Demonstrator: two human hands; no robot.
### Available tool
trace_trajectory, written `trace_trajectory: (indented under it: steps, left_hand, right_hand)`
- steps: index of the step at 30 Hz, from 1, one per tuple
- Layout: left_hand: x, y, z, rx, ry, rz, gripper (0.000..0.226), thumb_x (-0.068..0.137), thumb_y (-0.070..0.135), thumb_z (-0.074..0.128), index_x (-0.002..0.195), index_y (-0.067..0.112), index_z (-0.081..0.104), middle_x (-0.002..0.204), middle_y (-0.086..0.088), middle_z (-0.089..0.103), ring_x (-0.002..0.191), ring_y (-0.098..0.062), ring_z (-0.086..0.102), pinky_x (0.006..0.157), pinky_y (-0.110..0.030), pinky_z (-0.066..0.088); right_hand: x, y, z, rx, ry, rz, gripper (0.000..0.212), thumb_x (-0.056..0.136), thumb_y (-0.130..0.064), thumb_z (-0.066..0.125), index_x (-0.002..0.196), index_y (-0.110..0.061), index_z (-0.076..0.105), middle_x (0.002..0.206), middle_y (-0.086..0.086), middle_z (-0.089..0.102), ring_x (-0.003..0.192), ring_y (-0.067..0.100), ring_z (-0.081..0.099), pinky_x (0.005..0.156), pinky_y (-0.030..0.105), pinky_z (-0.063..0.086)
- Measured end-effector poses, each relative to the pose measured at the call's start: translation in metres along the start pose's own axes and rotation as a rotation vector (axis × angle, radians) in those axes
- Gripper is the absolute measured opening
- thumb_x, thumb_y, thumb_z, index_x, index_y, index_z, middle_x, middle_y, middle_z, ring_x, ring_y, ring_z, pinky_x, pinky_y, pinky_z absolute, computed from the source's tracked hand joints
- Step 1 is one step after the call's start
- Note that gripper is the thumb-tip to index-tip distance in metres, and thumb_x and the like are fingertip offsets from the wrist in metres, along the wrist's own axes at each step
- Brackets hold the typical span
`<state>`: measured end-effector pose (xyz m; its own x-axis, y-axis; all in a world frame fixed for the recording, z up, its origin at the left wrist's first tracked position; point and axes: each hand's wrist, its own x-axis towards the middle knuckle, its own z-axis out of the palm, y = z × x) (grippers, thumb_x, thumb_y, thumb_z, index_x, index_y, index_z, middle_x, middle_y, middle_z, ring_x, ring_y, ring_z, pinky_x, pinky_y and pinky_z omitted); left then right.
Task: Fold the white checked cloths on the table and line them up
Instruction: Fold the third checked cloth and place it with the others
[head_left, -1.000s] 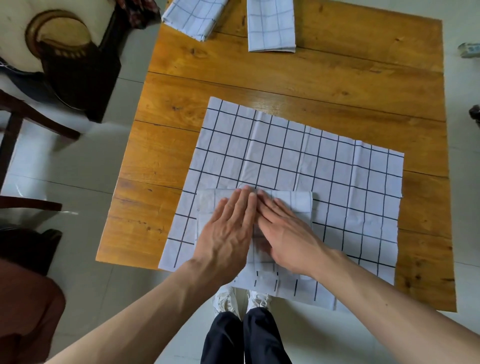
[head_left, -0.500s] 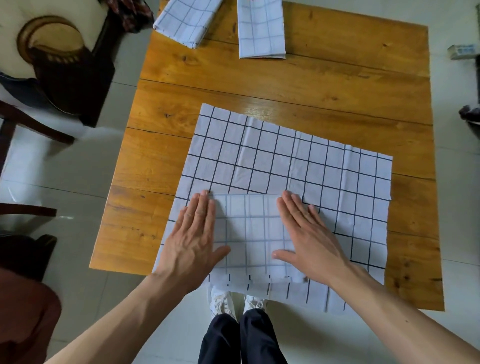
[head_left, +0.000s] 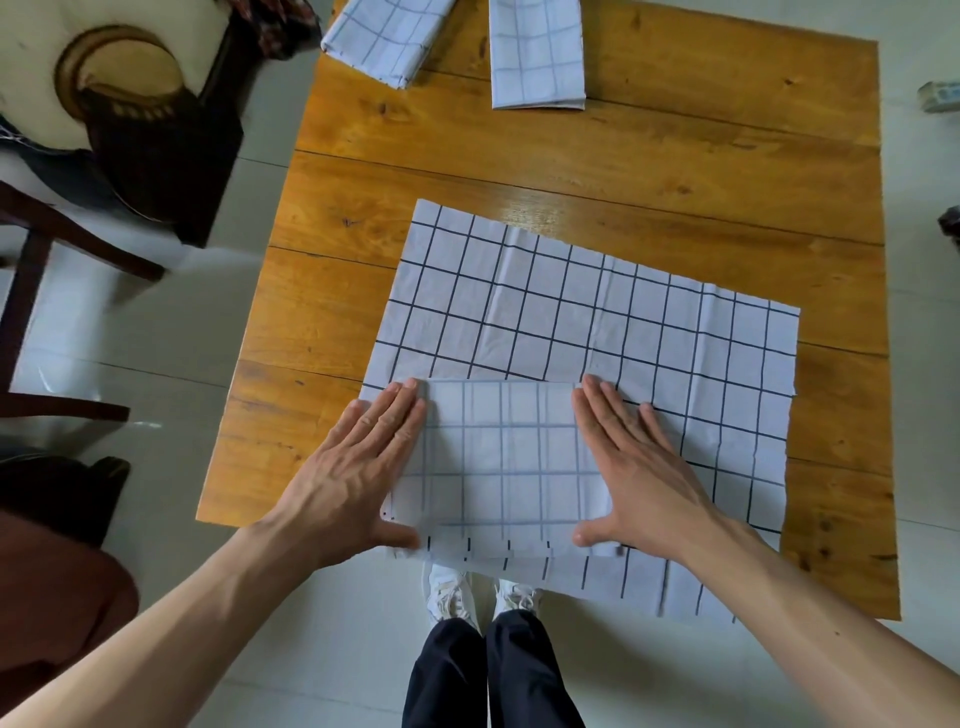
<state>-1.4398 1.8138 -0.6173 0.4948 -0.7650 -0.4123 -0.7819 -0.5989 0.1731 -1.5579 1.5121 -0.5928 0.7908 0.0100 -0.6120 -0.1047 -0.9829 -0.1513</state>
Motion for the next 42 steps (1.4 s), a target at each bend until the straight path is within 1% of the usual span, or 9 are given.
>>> trace_trajectory:
  steps: [13,16,18,20,22,26,34,38,42]
  left_hand:
    - [-0.002,-0.004,-0.005,-0.023,-0.009,0.015,0.156,0.046,0.092,0.065,0.160,0.010,-0.003,0.169,-0.008,-0.009,0.156,-0.025,-0.004,0.121,-0.045,0.006]
    - [0.000,0.003,-0.011,-0.105,0.065,-0.033,0.128,0.070,0.096,0.038,0.161,0.014,0.002,0.169,-0.004,-0.008,0.156,-0.019,-0.004,0.125,-0.043,0.009]
    - [0.008,0.010,-0.021,-0.166,0.146,-0.105,0.098,0.087,0.083,0.028,0.159,0.015,0.024,0.168,-0.004,0.013,0.154,-0.020,0.015,0.123,-0.044,0.023]
    - [0.021,0.015,-0.031,-0.201,0.241,-0.161,0.073,0.091,0.066,0.040,0.144,0.015,0.047,0.155,-0.004,0.042,0.141,-0.024,0.041,0.109,-0.044,0.040]
    - [0.036,0.019,-0.036,-0.212,0.268,-0.190,0.070,0.084,0.056,0.062,0.140,0.017,0.045,0.145,-0.003,0.049,0.129,-0.026,0.049,0.101,-0.043,0.045]
    - [0.057,0.023,-0.043,-0.177,0.210,-0.193,0.090,0.070,0.056,0.080,0.143,0.023,0.038,0.134,0.000,0.051,0.117,-0.023,0.051,0.097,-0.040,0.043]
    - [0.070,0.018,-0.048,-0.188,0.170,-0.236,0.074,0.060,0.062,0.084,0.119,0.028,0.054,0.111,0.006,0.054,0.104,-0.020,0.049,0.092,-0.037,0.036]
    - [0.064,0.018,-0.051,-0.299,0.180,-0.296,0.035,0.079,0.040,0.077,0.105,0.026,0.059,0.099,0.009,0.065,0.098,-0.019,0.058,0.088,-0.036,0.033]
    - [0.055,0.023,-0.065,-0.608,0.321,-0.293,0.012,0.080,0.018,0.075,0.084,0.024,0.066,0.076,0.011,0.069,0.074,-0.012,0.066,0.074,-0.034,0.050]
  right_hand:
    - [-0.003,0.005,-0.008,-0.072,-0.034,-0.045,0.146,0.064,-0.082,0.063,0.142,-0.019,-0.043,0.146,-0.004,-0.054,0.138,0.013,-0.046,0.120,0.048,-0.017]
    - [-0.003,0.005,-0.007,-0.029,0.014,-0.055,0.132,0.073,-0.085,0.051,0.147,-0.020,-0.036,0.151,-0.005,-0.048,0.140,0.011,-0.042,0.119,0.045,-0.019]
    - [-0.002,0.004,-0.007,0.032,0.131,-0.062,0.107,0.086,-0.074,0.046,0.157,-0.019,-0.013,0.163,-0.003,-0.025,0.149,0.012,-0.023,0.121,0.043,-0.008]
    - [0.003,0.002,-0.011,0.070,0.280,-0.045,0.081,0.092,-0.052,0.056,0.156,-0.016,0.023,0.164,0.000,0.017,0.150,0.019,0.017,0.121,0.040,0.014]
    - [0.013,0.001,-0.015,0.105,0.357,-0.028,0.072,0.085,-0.038,0.070,0.147,-0.016,0.039,0.147,-0.001,0.040,0.133,0.022,0.040,0.112,0.037,0.030]
    - [0.029,0.001,-0.024,0.103,0.335,-0.025,0.085,0.072,-0.035,0.082,0.145,-0.020,0.041,0.132,0.000,0.044,0.121,0.021,0.044,0.103,0.036,0.034]
    - [0.039,0.003,-0.032,0.102,0.264,0.000,0.085,0.068,-0.042,0.083,0.140,-0.025,0.041,0.122,-0.001,0.039,0.114,0.019,0.042,0.098,0.034,0.034]
    - [0.040,0.002,-0.032,0.127,0.273,-0.003,0.080,0.069,-0.045,0.081,0.137,-0.026,0.043,0.122,-0.002,0.039,0.115,0.018,0.041,0.097,0.032,0.033]
    - [0.041,-0.009,-0.044,0.227,0.376,-0.110,0.068,0.074,-0.049,0.079,0.132,-0.023,0.053,0.125,-0.004,0.047,0.119,0.017,0.044,0.095,0.030,0.029]
